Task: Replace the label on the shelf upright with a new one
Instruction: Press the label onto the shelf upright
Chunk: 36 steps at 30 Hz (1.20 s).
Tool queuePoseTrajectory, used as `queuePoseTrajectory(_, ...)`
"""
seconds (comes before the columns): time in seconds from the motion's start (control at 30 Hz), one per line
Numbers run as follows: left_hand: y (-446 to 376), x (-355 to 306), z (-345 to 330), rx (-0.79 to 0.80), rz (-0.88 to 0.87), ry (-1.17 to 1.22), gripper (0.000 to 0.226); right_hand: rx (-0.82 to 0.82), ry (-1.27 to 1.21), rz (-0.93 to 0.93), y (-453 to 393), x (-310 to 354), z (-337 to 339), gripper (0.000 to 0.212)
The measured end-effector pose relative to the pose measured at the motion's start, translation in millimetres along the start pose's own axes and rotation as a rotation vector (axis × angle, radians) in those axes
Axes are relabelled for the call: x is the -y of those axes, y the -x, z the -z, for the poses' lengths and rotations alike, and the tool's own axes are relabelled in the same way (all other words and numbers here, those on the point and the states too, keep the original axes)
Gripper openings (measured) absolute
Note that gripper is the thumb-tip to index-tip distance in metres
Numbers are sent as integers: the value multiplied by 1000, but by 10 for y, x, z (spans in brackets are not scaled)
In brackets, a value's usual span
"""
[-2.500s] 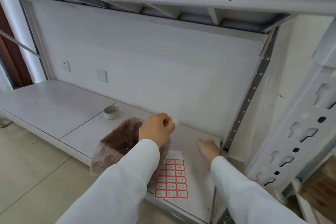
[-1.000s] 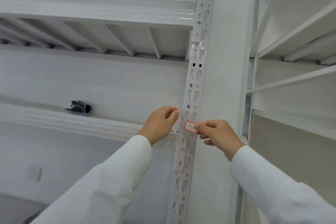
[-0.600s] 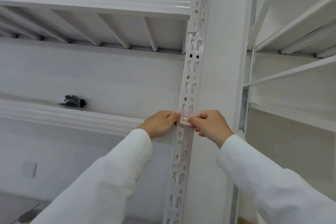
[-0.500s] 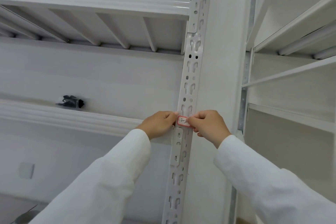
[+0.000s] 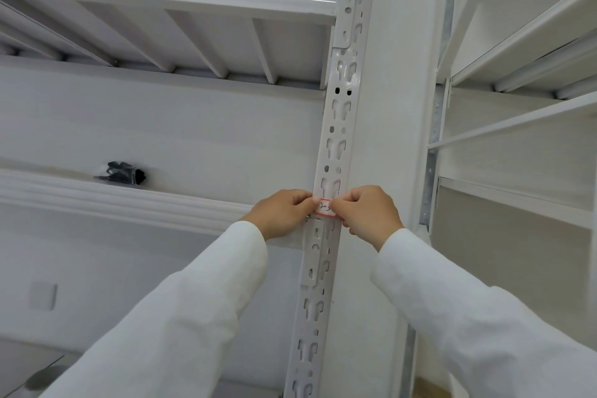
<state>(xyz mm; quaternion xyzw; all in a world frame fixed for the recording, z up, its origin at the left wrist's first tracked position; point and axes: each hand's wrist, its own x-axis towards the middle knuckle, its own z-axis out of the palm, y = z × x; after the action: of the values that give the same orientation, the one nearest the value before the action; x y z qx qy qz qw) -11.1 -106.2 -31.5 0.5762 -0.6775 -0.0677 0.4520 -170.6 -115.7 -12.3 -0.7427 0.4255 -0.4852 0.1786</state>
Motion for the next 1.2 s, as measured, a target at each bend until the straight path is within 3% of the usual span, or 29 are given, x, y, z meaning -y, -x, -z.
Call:
queuePoseTrajectory(0.33,-9,-7,-13,-28,-5,-6,33,-2,154,24,-87,9,7,29)
queuePoseTrajectory(0.43,4,-21,-6,-26,-16,-18,32,-12,334,26,-131,-2,73,48)
queuePoseTrajectory(0.53,5,-49,15,-15,-3,-27,32,64,319,-57,-169,-50,215,58)
queuePoseTrajectory(0.63,6,-48,22,-8,29,-24,46,170,204,-63,-221,-139,297,49)
queuePoseTrajectory(0.77,-4,-59,5,-8,64,-21,81,301,28,21,-215,-186,263,35)
queuePoseTrajectory(0.87,6,-120,12,2,88,-6,89,271,26,75,-230,-143,110,33)
queuePoseTrajectory(0.97,24,-155,6,-1,87,-7,83,232,-20,111,-266,-133,0,32)
queuePoseTrajectory(1.1,50,-192,-33,-45,91,-70,48,314,-79,134,-313,-183,54,32)
queuePoseTrajectory(1.2,31,-180,-26,-42,90,-68,49,382,-124,148,-334,-214,82,30)
